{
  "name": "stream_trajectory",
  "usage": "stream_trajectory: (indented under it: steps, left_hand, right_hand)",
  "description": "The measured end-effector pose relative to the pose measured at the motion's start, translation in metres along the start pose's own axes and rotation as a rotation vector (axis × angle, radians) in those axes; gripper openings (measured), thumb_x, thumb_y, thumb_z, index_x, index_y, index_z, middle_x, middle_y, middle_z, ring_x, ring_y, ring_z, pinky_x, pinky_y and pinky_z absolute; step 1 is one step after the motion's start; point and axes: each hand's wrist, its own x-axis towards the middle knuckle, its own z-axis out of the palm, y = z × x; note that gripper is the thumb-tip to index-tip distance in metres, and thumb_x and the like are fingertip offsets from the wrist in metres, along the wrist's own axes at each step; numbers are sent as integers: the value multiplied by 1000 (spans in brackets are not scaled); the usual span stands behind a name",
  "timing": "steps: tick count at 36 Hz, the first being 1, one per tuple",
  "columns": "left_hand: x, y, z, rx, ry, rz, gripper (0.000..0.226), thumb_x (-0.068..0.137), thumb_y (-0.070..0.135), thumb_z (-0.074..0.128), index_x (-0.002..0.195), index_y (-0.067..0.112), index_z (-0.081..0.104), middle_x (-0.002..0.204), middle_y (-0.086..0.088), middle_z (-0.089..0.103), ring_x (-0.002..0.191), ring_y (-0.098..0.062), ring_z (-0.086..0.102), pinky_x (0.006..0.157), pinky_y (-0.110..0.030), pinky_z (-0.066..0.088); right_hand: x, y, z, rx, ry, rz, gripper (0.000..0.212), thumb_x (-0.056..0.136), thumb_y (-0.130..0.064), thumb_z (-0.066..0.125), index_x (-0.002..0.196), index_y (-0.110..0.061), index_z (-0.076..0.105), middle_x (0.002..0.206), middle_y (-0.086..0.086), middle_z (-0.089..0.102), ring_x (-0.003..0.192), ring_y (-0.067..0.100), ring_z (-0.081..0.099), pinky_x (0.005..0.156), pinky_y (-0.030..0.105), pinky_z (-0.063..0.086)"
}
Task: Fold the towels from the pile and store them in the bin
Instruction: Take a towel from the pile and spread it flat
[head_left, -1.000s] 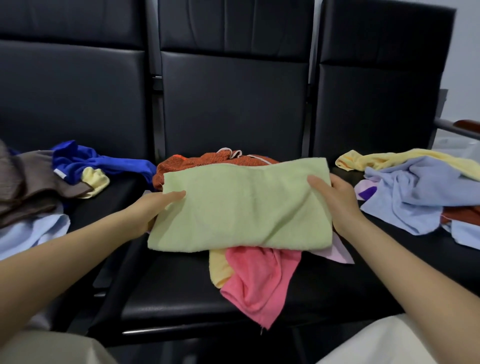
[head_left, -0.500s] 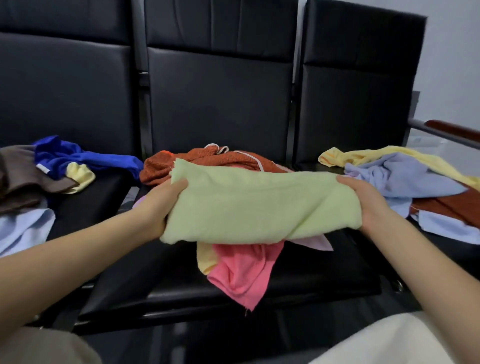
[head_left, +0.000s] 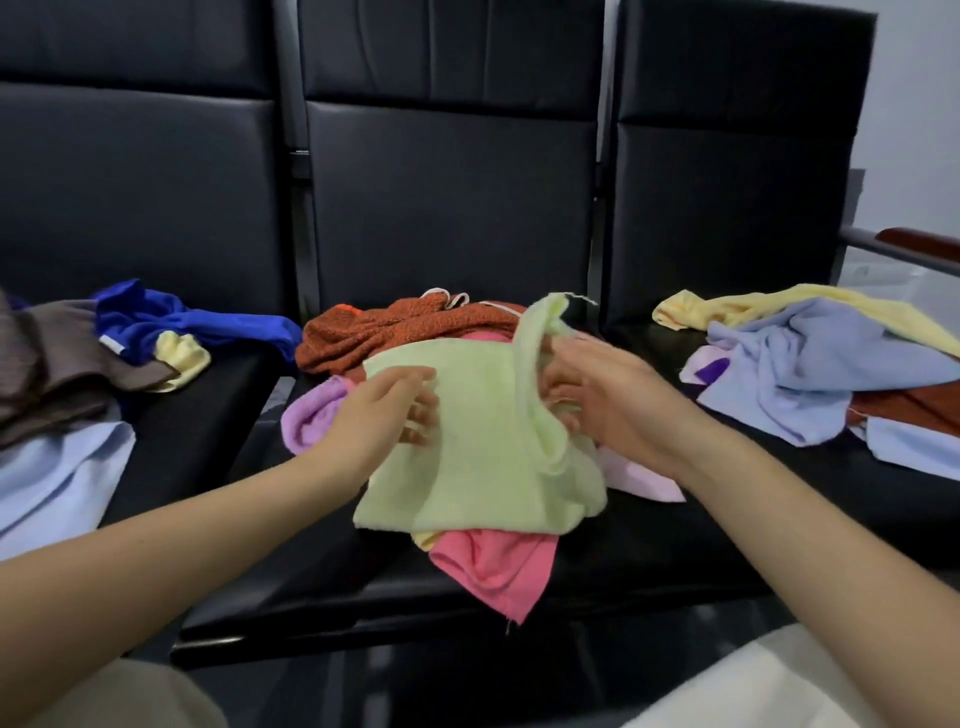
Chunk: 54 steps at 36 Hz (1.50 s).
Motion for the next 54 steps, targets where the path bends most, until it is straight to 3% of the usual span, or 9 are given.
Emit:
stream_trajectory:
  steps: [5, 10, 14, 24, 31, 37, 42, 48, 54]
  left_hand:
    - [1, -6, 25, 19, -113, -147, 29, 98, 42, 48, 105, 20, 65, 112, -1, 66, 105, -24, 61, 98, -41, 48]
    - [4, -4, 38, 59, -59, -49, 33, 91, 41, 62, 89, 8, 57, 85, 0, 59, 79, -16, 57, 66, -19, 44]
    - [7, -3, 47, 28, -25, -40, 24, 91, 33, 64, 107, 14, 65, 103, 0, 69, 96, -18, 65, 85, -34, 53]
    - [26, 17, 44, -51, 17, -24, 19, 102, 21, 40, 111, 23, 56, 108, 1, 65, 104, -20, 61, 95, -36, 48]
    - [29, 22, 5, 4, 92, 19, 33, 102, 13, 39, 129, 25, 53, 101, 12, 58, 88, -6, 56, 70, -17, 45]
    - [30, -16, -29, 441, 128, -168, 44, 97, 29, 42, 140, 18, 49, 137, -2, 53, 123, -24, 51, 108, -31, 36]
    - [28, -28, -27, 476, 88, -313, 50, 100, 39, 47, 137, 6, 50, 135, -14, 54, 125, -32, 49, 104, -35, 36]
    - [23, -16, -38, 24, 14, -380, 78, 49, 49, 92, 117, 24, 64, 112, -3, 71, 104, -24, 68, 92, -41, 53]
    - [12, 32, -21, -43, -2, -231, 30, 79, 43, 74, 105, 29, 66, 99, 3, 73, 91, -20, 69, 78, -38, 55]
  right_hand:
    - [27, 25, -5, -680, 147, -145, 16, 96, -29, 60, 100, -20, 72, 80, -13, 68, 74, -1, 61, 64, 15, 45]
    - [34, 34, -20, -727, 346, -241, 12, 91, -24, 65, 101, -18, 69, 87, -13, 62, 80, 1, 56, 76, 21, 45]
    - [39, 35, -28, -751, 468, -201, 25, 87, -31, 69, 106, -20, 59, 90, -5, 59, 81, 8, 55, 79, 32, 48]
    - [40, 33, -31, -468, 395, -68, 29, 91, -31, 66, 115, -15, 61, 80, -4, 59, 58, 5, 51, 49, 18, 37]
    - [40, 40, -20, -586, 311, -42, 32, 83, -41, 73, 97, -17, 58, 71, -3, 56, 55, 8, 49, 49, 19, 35]
    - [42, 50, -13, -783, 215, -74, 43, 79, -52, 71, 62, -17, 54, 53, -7, 48, 56, 11, 46, 63, 30, 38]
    - [38, 48, 8, -852, 150, -28, 43, 82, -56, 68, 68, -17, 58, 59, -11, 53, 57, 5, 48, 54, 23, 34]
    - [39, 49, 26, -341, 39, 147, 35, 82, -28, 77, 112, -13, 70, 104, 0, 75, 95, 15, 71, 81, 26, 55]
    - [23, 22, 24, 125, 59, 129, 12, 88, -11, 67, 99, -13, 70, 90, 4, 77, 82, 17, 74, 71, 29, 59]
